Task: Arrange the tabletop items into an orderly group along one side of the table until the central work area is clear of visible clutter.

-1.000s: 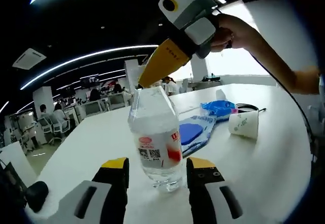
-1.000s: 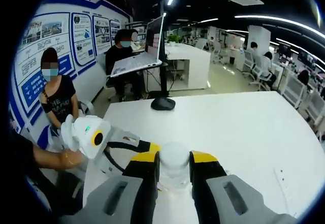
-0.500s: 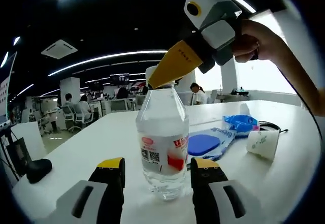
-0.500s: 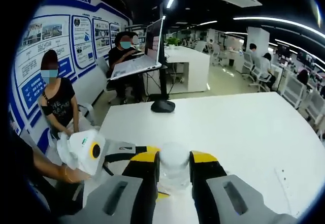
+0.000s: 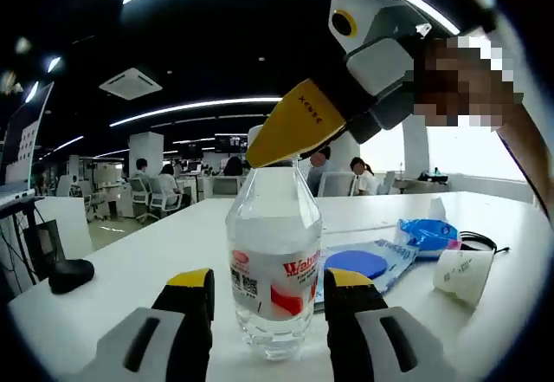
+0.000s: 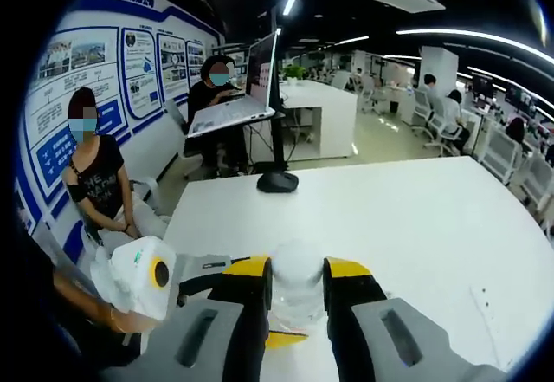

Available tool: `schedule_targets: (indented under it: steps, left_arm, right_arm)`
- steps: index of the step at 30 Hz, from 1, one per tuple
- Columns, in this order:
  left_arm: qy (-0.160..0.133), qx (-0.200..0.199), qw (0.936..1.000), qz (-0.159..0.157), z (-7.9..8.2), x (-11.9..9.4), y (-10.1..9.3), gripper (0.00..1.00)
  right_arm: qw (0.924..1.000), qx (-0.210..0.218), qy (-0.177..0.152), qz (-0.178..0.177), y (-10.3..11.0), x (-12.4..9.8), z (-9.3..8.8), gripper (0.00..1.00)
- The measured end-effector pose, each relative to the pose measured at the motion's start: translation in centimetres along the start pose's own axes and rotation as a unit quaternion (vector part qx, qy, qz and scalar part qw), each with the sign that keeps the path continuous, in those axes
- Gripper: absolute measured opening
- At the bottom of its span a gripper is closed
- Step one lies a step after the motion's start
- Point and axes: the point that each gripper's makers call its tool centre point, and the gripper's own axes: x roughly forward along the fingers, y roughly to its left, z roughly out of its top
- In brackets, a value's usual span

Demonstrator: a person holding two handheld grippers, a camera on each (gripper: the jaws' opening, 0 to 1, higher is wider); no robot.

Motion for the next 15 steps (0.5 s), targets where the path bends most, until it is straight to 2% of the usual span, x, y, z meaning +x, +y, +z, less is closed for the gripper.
schedule_targets:
  steps: [5,6,7,10,13,15]
  left_arm:
    - [0.007,-0.002,1.0,0.006,-0.3,0.2,-0.1,0.55]
    - [0.021,-0.006,0.9997,0.007,-0.8,0.4,-0.5,0.54]
    - [0.032,0.013,0.9992,0.019,-1.4,0.7,-1.2,0.54]
    - [0.031,0.009,0.9992,0.025,-1.2,1.0,-1.0,0.53]
    - [0.034,0.023,0.9988,0.028,-1.2,1.4,-0.8,0.52]
    - [0.033,0.023,0.9989,0.024,-1.1,1.8,-0.4,0.47]
  right_arm:
    - [1.0,-0.002,-0.002,0.001,0.0,0.0,0.0,0.22]
    - [1.0,0.0,-0.005,0.003,0.0,0.0,-0.1,0.22]
    - [0.9998,0.016,-0.009,0.012,0.0,0.1,-0.3,0.22]
    - [0.9998,0.013,-0.009,0.01,0.1,0.1,-0.5,0.22]
    - [0.9999,0.009,-0.008,0.008,0.0,0.0,-0.6,0.22]
    - [0.9999,0.007,-0.009,0.009,-0.1,0.0,-0.6,0.22]
